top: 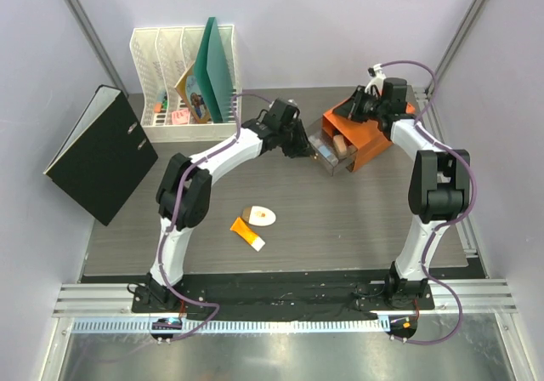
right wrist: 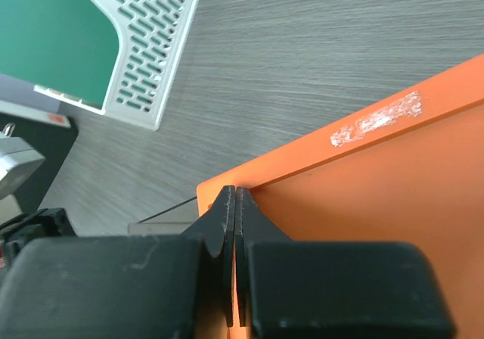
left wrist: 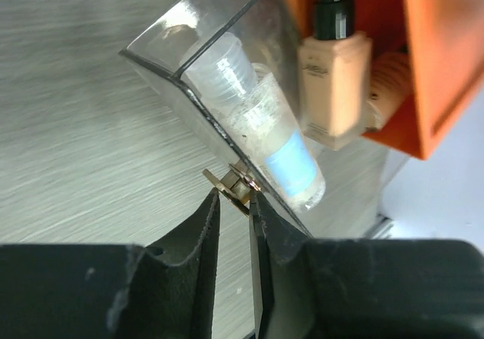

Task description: Organize the makeup

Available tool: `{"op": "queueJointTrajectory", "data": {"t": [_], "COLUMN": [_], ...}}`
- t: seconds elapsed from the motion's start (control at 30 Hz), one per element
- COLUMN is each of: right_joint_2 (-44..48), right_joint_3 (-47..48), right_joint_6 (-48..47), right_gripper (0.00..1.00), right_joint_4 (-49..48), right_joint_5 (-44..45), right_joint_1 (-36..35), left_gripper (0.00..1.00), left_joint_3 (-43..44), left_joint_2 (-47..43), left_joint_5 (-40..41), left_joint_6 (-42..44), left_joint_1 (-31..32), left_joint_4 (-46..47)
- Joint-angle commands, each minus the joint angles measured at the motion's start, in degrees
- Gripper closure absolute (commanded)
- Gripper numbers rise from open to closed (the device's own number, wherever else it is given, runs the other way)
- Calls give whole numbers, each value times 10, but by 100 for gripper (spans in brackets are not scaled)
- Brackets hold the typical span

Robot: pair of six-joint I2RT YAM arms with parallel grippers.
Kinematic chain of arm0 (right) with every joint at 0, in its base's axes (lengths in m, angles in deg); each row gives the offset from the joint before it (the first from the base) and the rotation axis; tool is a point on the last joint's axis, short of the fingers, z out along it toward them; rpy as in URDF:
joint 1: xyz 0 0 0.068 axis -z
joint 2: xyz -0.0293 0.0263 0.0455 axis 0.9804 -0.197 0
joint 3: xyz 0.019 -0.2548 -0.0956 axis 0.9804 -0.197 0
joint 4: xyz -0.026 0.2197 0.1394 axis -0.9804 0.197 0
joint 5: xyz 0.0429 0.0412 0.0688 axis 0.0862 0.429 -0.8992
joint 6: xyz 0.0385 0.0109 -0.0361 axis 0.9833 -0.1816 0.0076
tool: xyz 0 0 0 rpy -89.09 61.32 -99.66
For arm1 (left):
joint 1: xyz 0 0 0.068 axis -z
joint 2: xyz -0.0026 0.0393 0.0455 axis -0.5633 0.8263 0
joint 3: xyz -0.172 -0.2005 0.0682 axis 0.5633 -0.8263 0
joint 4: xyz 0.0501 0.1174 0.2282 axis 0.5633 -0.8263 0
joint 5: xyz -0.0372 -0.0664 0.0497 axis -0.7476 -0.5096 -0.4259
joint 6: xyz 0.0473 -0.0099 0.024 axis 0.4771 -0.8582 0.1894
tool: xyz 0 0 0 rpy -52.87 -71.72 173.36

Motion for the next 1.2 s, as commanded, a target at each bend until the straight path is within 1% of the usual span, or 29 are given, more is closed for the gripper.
{"op": "queueJointTrajectory", "data": {"t": [0.0,0.13,0.3,0.4,0.43,0.53,0.73,0.87,1.0,1.17], "right_joint_2": [-87,-87,-87,-87,-87,-89,-91,-85,-74,-26], "right_joint_3": [-67,-67,-67,-67,-67,-65,-61,-51,-33,-30], "right_joint_6": [-46,-46,-44,-43,-44,-41,-38,-38,-41,-34], "right_gripper": [99,99,99,99,99,99,99,99,99,99], "right_joint_4": [242,242,242,242,242,242,244,245,244,213], "right_joint_5": [81,82,82,82,82,83,86,80,69,53], "right_joint_1": [-2,-4,-3,-3,-2,-2,-2,-2,-2,0], "left_gripper": [80,82,78,71,66,56,51,48,45,43], "left_joint_3": [-66,-101,-102,-97,-84,-49,10,27,50,71], "left_joint_2": [-19,-59,-69,-74,-75,-75,-78,-78,-73,-84], "left_joint_5": [58,114,96,81,78,70,61,48,13,4], "left_joint_6": [63,81,102,107,110,130,168,175,178,172], "left_joint_1": [-6,-6,-8,-8,-8,-6,-6,-5,-6,-6], "left_joint_4": [-126,-119,-104,-78,-77,-76,-78,-72,-62,-59]}}
